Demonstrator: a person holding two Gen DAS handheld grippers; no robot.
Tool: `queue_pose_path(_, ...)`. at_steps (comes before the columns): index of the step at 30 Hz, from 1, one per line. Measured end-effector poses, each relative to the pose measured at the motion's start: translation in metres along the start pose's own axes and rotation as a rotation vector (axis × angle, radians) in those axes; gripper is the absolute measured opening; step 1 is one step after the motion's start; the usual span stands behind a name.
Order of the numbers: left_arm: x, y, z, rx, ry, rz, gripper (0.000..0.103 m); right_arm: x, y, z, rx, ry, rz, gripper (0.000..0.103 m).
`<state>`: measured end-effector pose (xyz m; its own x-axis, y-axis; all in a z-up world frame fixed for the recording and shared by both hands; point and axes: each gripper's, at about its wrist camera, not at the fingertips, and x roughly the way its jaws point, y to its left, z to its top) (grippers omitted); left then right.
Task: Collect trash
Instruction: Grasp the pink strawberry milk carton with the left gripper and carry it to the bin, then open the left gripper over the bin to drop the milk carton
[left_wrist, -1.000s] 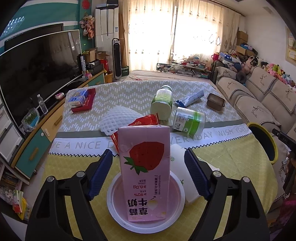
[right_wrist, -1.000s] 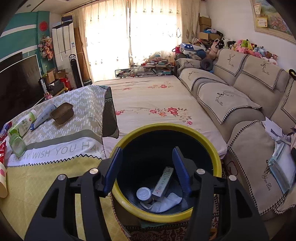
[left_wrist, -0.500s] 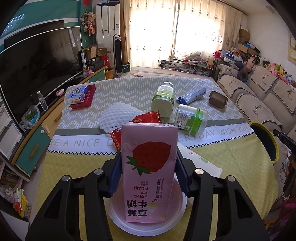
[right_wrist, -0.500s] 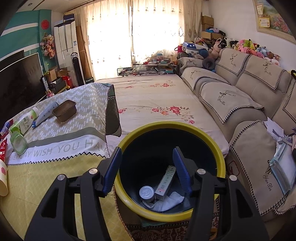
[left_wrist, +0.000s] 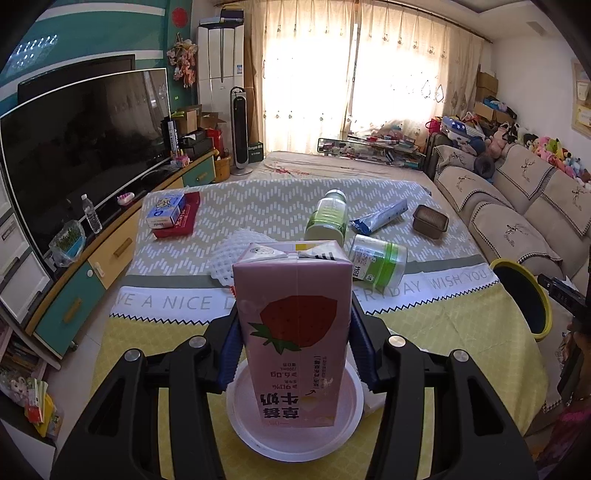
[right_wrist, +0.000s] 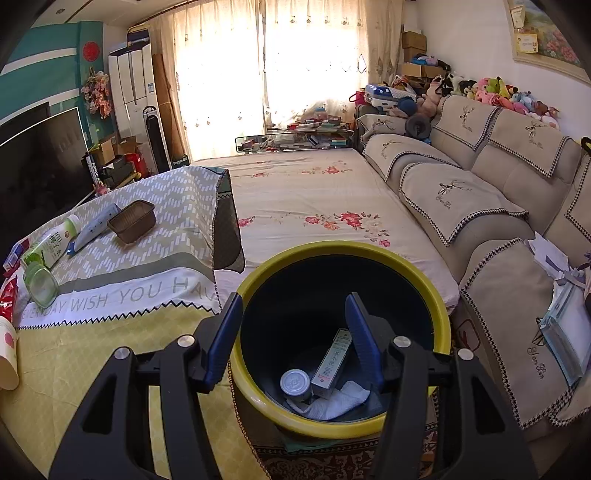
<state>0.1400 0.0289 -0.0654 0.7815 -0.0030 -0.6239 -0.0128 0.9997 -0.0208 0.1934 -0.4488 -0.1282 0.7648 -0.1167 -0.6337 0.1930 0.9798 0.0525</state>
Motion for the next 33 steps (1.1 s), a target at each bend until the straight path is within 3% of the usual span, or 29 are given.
queue_pose_path(10, -0.044, -0.014, 0.015, 0.036, -0.081, -0.027, 0.051, -0.007, -0.004, 0.001, 0.011, -0.019, -0.001, 0.055)
queue_pose_path(18, -0.065, -0.054, 0.033, 0.088, -0.131, -0.137, 0.051, -0.016, -0.017, 0.0, 0.03, -0.04, -0.018, 0.055)
queue_pose_path(24, -0.043, -0.121, 0.047, 0.17, -0.095, -0.282, 0.051, -0.025, -0.042, -0.003, 0.079, -0.063, -0.044, 0.055)
queue_pose_path(33, 0.0, -0.275, 0.055, 0.346, -0.036, -0.516, 0.051, -0.038, -0.092, -0.01, 0.161, -0.091, -0.098, 0.055)
